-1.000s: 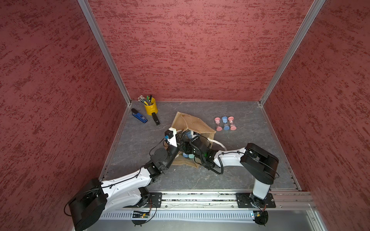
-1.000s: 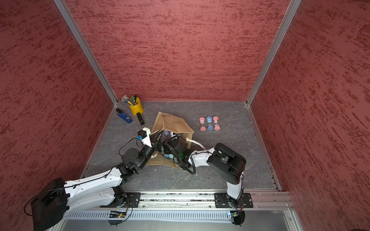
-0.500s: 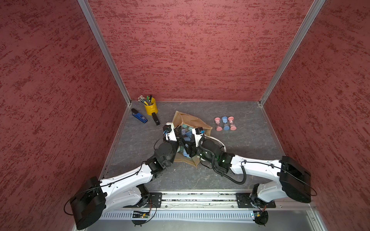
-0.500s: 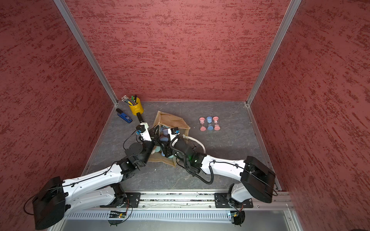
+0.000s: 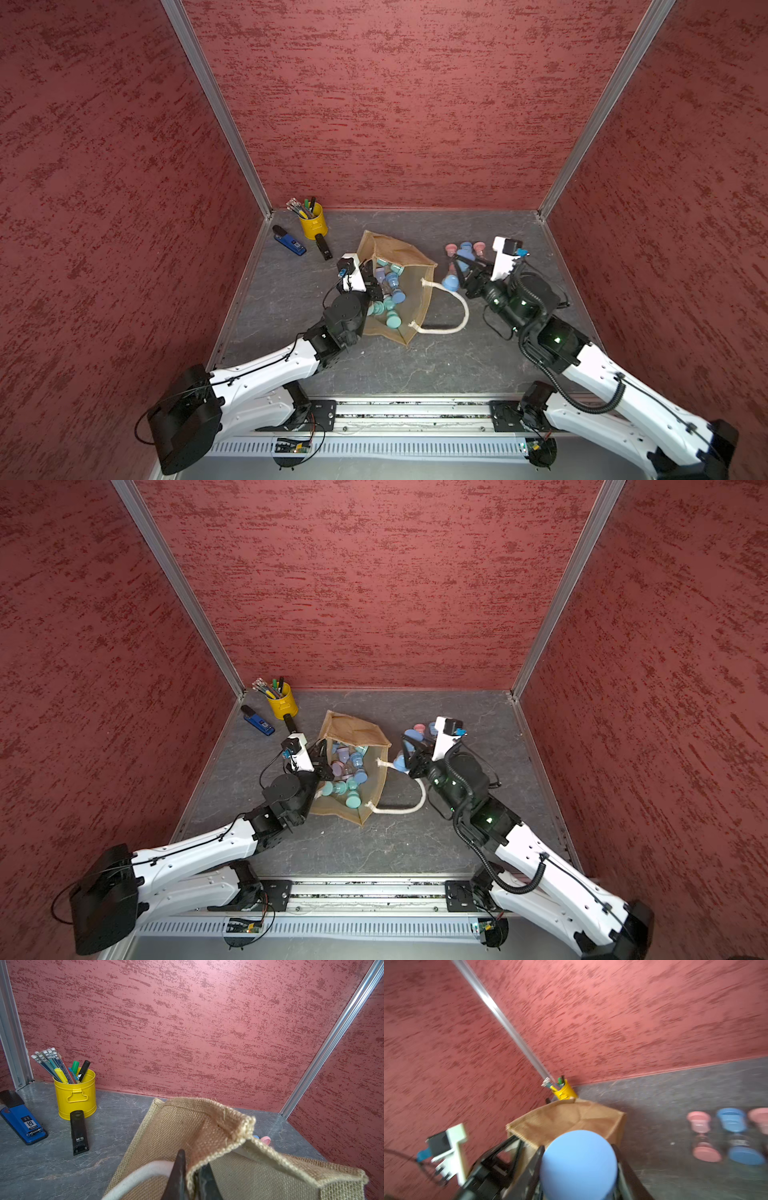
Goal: 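Lift the blue timer out and carry it to the timer row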
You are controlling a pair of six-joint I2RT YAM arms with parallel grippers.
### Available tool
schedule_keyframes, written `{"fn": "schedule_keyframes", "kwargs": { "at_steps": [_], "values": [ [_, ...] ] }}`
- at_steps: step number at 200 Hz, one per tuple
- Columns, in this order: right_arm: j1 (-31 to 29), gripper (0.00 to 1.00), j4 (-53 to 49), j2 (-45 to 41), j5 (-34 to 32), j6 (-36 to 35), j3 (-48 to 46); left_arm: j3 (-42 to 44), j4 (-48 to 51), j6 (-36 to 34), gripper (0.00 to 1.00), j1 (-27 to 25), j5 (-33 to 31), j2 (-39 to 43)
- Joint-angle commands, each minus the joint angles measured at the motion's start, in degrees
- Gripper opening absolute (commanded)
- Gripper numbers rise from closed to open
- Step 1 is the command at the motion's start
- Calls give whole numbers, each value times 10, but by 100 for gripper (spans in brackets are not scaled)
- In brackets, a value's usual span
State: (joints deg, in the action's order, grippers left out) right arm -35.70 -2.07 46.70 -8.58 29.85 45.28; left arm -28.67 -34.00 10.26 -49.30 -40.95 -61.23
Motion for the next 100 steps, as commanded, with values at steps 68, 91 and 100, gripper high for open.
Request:
{"fn": "schedule_keyframes", "kwargs": {
  "at_steps": [68,91,100],
  "values": [
    [283,26,-130,296,102,-57,143,2,51,7,0,2,-17,-4],
    [305,26,-122,399,63,-80,183,2,53,8,0,1,-12,-3],
    [315,26,-121,430,54,-85,199,2,53,8,0,1,-12,-2]
  ]
}}
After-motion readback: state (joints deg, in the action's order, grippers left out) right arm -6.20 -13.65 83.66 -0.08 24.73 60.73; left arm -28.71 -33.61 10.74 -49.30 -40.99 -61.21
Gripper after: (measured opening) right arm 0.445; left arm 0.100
